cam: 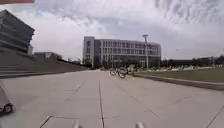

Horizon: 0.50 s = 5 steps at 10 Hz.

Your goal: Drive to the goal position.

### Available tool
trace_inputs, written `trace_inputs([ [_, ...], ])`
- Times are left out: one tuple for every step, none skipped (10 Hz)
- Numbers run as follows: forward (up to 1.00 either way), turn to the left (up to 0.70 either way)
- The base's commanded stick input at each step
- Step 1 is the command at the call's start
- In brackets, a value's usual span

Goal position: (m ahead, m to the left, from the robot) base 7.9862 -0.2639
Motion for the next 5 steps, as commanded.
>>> trace_inputs([
  [0.7, 0.14],
  [0.7, 0.14],
  [0.7, 0.1],
  [0.7, 0.0],
  [0.7, 0.0],
])
